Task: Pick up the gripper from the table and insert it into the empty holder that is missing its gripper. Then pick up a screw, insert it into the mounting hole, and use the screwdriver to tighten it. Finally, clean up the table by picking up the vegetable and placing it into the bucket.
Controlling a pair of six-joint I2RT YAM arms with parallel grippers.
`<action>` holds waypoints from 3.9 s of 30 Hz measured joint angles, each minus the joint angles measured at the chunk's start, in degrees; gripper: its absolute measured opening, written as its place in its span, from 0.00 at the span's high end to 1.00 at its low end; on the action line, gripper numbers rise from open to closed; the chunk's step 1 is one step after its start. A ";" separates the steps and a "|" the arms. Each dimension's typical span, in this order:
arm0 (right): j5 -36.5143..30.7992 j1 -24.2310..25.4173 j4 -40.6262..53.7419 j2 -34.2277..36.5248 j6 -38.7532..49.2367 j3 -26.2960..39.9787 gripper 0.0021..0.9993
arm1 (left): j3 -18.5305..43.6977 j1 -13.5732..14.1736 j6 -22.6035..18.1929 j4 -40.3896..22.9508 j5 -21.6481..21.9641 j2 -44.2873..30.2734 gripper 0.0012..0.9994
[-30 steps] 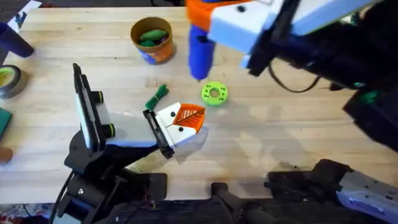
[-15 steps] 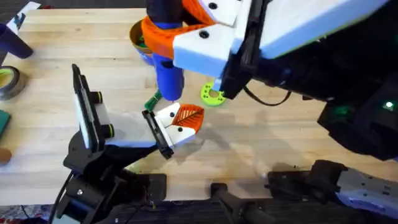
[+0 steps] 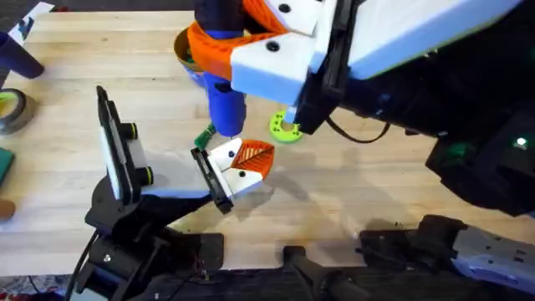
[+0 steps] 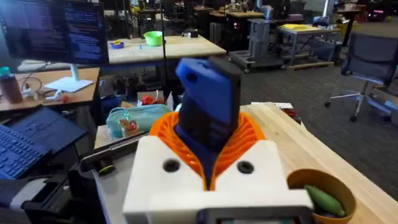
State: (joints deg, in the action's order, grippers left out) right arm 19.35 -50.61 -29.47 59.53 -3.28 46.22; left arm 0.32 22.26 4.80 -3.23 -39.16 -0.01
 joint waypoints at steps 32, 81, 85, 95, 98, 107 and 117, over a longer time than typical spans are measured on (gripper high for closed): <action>0.50 -0.57 0.71 1.11 -1.19 0.00 0.98 | 0.00 0.00 0.00 0.01 0.00 0.00 0.99; 1.11 -0.72 3.11 3.03 -0.98 0.00 0.98 | 0.00 0.00 0.00 -0.01 0.00 0.00 0.99; 1.07 -0.70 2.76 3.87 -0.98 0.00 0.98 | 0.00 0.00 0.03 -0.01 0.00 0.00 0.99; 1.12 -0.72 2.73 3.98 -0.97 0.00 0.98 | 0.00 0.00 0.24 -0.01 -0.01 0.00 0.99; 1.13 -0.72 2.73 3.96 -0.98 0.00 0.98 | 0.00 0.00 0.22 -0.01 0.00 0.00 0.99; 1.27 -0.76 2.78 3.98 -0.80 0.00 0.98 | 0.00 0.00 0.37 -0.01 0.00 0.00 0.99; 5.77 -0.74 2.49 3.97 2.06 0.00 0.98 | 0.00 0.00 0.37 -0.01 -0.02 0.00 0.99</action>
State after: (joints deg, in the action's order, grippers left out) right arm 25.12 -51.35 -26.99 63.50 -1.21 46.22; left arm 0.32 22.26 5.17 -3.25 -39.18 -0.01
